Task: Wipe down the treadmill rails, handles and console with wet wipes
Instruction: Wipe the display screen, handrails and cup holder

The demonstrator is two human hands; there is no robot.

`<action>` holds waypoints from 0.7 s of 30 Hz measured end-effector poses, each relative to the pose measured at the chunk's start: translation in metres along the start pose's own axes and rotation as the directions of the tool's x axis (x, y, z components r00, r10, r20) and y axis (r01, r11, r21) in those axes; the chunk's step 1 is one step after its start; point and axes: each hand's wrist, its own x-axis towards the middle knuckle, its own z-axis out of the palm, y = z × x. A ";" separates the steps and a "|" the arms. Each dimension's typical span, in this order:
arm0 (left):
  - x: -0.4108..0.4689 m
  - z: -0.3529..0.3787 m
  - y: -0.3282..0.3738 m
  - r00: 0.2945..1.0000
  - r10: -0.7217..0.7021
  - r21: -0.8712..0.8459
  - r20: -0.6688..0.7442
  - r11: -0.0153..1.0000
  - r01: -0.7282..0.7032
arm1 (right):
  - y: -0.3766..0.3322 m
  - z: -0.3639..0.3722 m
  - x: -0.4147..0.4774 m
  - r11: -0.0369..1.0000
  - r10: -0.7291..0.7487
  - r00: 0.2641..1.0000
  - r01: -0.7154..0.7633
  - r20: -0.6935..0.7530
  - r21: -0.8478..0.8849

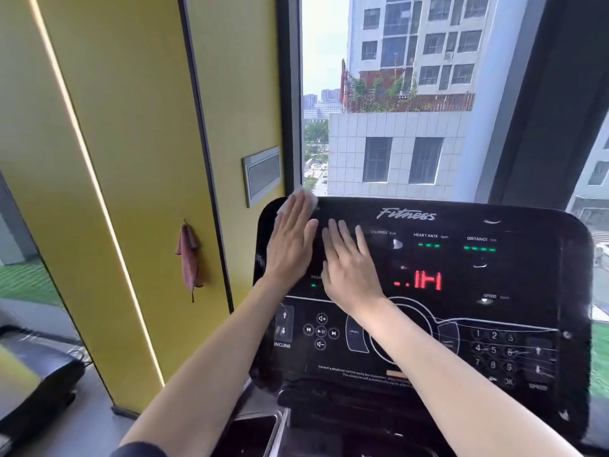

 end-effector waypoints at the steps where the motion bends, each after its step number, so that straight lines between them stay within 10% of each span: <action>1: -0.003 -0.003 -0.010 0.995 -0.082 -0.013 -0.050 0.997 0.081 | -0.001 0.000 0.000 1.000 0.007 1.000 -0.007 -0.005 0.008; 4: -0.008 -0.005 -0.018 0.966 -0.249 -0.098 -0.070 0.965 0.242 | -0.003 0.003 0.000 0.999 0.021 1.000 -0.020 -0.014 0.036; 10: -0.010 -0.016 -0.014 0.971 0.145 0.063 0.193 0.985 -0.159 | 0.004 -0.003 0.001 0.999 -0.041 0.999 0.041 -0.006 -0.013; 15: -0.009 -0.009 -0.003 0.988 -0.152 0.010 0.028 0.988 0.152 | 0.034 -0.020 0.000 0.998 0.066 0.995 -0.067 -0.072 -0.012; 21: -0.008 -0.003 0.005 0.958 0.196 0.131 0.209 0.965 -0.226 | 0.069 -0.025 -0.007 0.976 0.218 0.973 -0.219 -0.073 -0.014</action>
